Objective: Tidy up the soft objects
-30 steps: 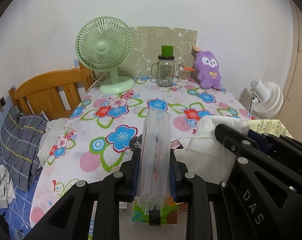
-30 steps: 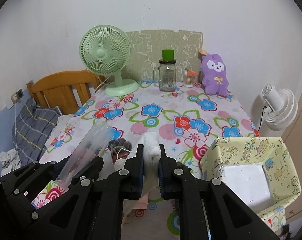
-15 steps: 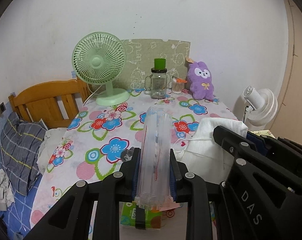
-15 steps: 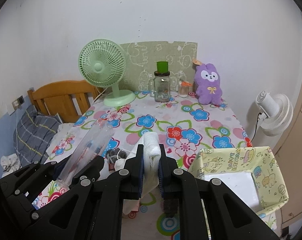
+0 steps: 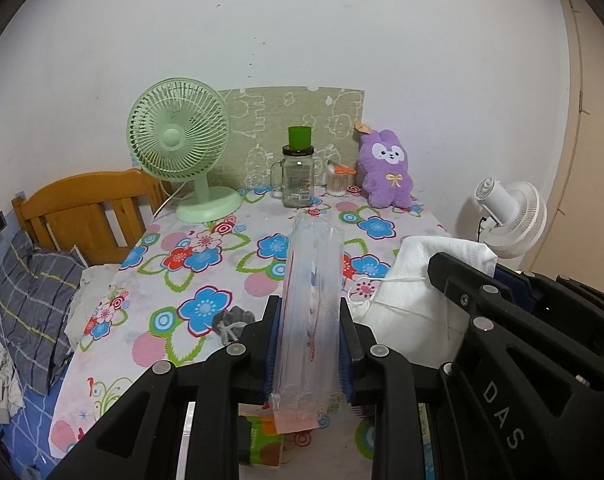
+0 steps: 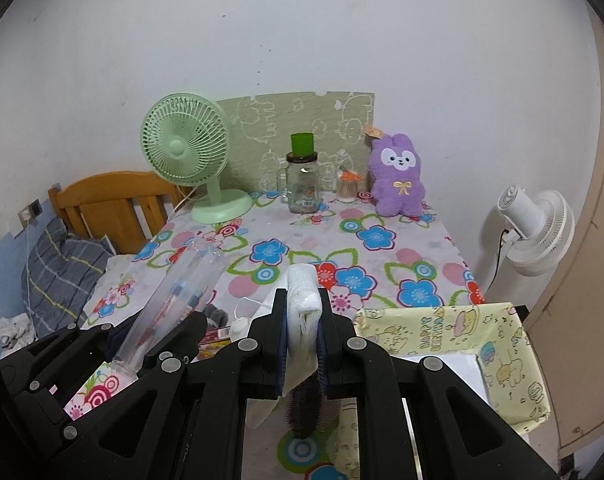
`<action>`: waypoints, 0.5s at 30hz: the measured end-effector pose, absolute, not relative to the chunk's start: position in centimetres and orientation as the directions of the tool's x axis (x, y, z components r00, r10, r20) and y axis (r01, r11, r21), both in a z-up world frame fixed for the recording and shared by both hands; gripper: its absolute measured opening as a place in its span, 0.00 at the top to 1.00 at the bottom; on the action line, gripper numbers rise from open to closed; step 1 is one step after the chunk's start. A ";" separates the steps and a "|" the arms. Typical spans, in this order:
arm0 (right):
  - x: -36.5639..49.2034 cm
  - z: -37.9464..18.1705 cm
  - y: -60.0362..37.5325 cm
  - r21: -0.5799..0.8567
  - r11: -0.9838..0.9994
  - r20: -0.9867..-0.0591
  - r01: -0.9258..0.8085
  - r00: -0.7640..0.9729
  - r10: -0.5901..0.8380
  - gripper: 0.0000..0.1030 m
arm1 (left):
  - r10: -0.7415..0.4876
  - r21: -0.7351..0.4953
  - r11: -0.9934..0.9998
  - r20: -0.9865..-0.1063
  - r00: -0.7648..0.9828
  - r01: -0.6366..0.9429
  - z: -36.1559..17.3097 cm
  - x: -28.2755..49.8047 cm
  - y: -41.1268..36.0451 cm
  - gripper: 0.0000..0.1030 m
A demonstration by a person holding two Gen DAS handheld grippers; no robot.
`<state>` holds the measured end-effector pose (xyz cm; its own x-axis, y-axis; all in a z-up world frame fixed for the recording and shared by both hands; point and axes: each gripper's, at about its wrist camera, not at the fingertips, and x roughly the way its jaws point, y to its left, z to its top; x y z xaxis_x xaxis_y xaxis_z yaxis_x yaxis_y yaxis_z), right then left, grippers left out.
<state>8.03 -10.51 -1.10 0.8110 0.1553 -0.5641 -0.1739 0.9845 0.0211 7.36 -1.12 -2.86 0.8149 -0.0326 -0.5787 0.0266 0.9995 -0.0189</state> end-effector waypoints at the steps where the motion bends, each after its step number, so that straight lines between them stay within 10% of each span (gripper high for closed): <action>1: 8.0 -1.1 -10.7 0.021 0.985 -0.564 -0.173 0.811 0.155 0.86 | -0.033 -0.018 0.999 -0.578 0.815 0.028 -2.8 7.4 -1.4 0.77; 15: 8.4 -0.9 -14.3 0.026 0.991 -0.562 -0.134 0.818 0.125 0.86 | -0.058 -0.008 0.998 -0.573 0.818 0.065 -2.7 8.0 -5.0 0.77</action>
